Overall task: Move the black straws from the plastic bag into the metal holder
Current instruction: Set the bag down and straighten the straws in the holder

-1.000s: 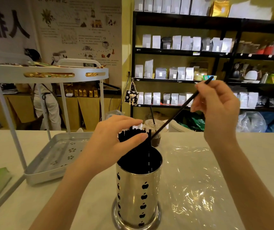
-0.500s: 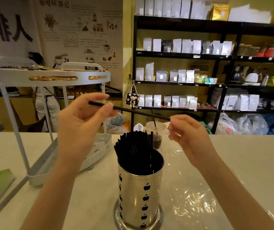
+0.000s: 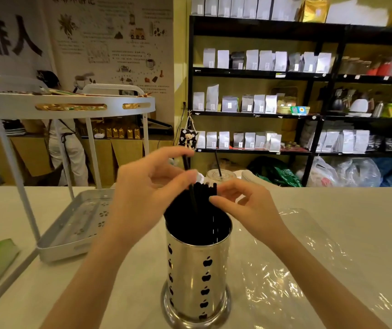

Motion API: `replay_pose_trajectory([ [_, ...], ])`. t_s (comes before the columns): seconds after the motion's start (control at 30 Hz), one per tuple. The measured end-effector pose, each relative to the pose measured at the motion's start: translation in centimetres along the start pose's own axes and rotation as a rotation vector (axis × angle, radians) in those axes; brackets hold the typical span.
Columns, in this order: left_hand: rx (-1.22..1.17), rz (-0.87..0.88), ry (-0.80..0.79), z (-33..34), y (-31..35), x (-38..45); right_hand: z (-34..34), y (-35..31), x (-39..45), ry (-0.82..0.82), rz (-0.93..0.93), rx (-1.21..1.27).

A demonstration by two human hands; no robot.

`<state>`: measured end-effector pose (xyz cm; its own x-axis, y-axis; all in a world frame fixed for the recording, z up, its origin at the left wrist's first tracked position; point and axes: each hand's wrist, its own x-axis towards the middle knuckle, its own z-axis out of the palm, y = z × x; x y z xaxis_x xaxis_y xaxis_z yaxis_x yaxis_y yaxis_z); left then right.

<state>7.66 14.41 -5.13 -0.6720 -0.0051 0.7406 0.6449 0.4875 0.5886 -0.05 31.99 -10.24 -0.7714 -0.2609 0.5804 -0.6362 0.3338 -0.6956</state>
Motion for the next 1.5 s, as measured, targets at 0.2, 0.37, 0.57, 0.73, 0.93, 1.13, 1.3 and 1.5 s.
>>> replay_pose_trajectory([
  [0.2,0.313,0.004,-0.240,1.6,-1.2,-0.3,-0.4,-0.3,0.6,0.052,-0.013,0.006],
  [0.37,0.409,0.064,-0.237,1.7,-1.7,-0.1,-1.9,-2.1,1.1,0.135,-0.042,0.124],
  [0.57,0.429,0.029,-0.254,1.3,-1.6,0.1,-5.0,-4.5,2.2,0.458,-0.076,0.392],
  [0.73,0.263,0.007,-0.281,1.1,-1.1,0.1,-5.9,-4.9,3.4,0.638,0.025,0.606],
  [0.93,-0.039,0.104,-0.035,0.6,-0.4,-0.1,-4.1,-3.6,2.9,0.561,0.235,0.763],
  [1.13,-0.249,0.052,0.411,-1.2,-0.2,0.5,-2.1,-1.9,0.7,0.178,0.311,0.604],
  [1.3,-0.223,-0.041,0.413,-2.3,-0.2,1.7,-1.4,-1.7,-0.5,-0.161,0.242,0.322],
  [1.5,0.026,-0.024,0.093,-0.9,0.0,2.4,-1.4,-1.1,-0.1,-0.050,0.170,0.258],
])
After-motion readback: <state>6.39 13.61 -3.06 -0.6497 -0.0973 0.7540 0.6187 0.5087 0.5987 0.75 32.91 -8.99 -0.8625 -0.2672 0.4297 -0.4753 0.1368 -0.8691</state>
